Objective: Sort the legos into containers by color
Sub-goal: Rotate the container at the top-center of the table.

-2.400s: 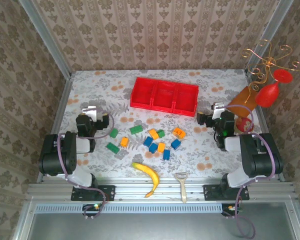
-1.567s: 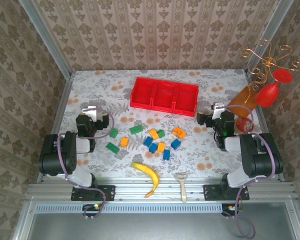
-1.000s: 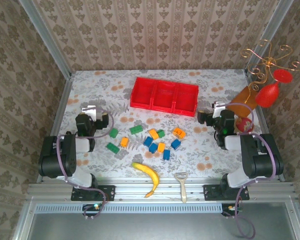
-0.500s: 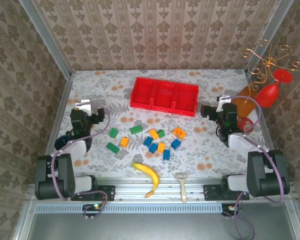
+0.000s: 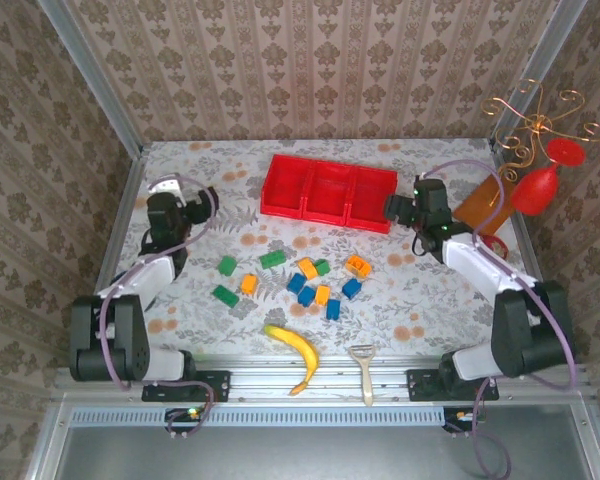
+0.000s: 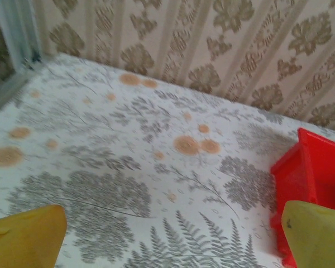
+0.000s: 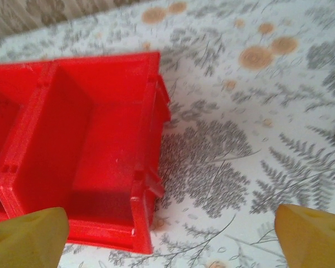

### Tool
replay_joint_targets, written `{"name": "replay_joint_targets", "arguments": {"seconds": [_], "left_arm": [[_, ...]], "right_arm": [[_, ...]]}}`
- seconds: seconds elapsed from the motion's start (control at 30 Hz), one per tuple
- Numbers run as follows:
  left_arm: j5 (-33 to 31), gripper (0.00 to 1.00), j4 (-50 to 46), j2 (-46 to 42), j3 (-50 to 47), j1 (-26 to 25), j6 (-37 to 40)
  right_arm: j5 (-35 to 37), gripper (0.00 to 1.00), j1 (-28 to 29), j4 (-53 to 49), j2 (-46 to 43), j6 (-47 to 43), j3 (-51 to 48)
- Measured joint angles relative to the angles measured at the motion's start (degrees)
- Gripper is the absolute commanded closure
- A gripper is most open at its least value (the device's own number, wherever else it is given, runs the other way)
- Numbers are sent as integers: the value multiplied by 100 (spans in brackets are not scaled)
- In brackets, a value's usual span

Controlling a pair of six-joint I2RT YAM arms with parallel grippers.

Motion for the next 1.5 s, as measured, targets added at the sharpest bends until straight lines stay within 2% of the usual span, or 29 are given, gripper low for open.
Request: {"name": "replay_joint_targets", "arguments": {"seconds": [0.27,0.53,0.73,1.1,1.27,1.5], "left_arm": [[116,0,-273,1130,944,-688,-234],[302,0,-483,1985,1805,-1069,-238],[354,0,-621,2127,1930,-1182,-238],[286,0,-688,2166,1934,-1200,-236],[186,0,-680,2155,1766,-1200,-236],[76,0,-682,2105,1543,-1200,-240]], "right_arm": [[4,22,166,-560,1213,490,844],[-151,46,205,-743,1982,490,1462],[-297,62,299,-933,2417,258,1882],[-474,81,431,-1285,2787,-437,2347],[-568,83,479,-1504,2800,-809,2457],[-592,82,579,-1757,2837,-774,2627]]}}
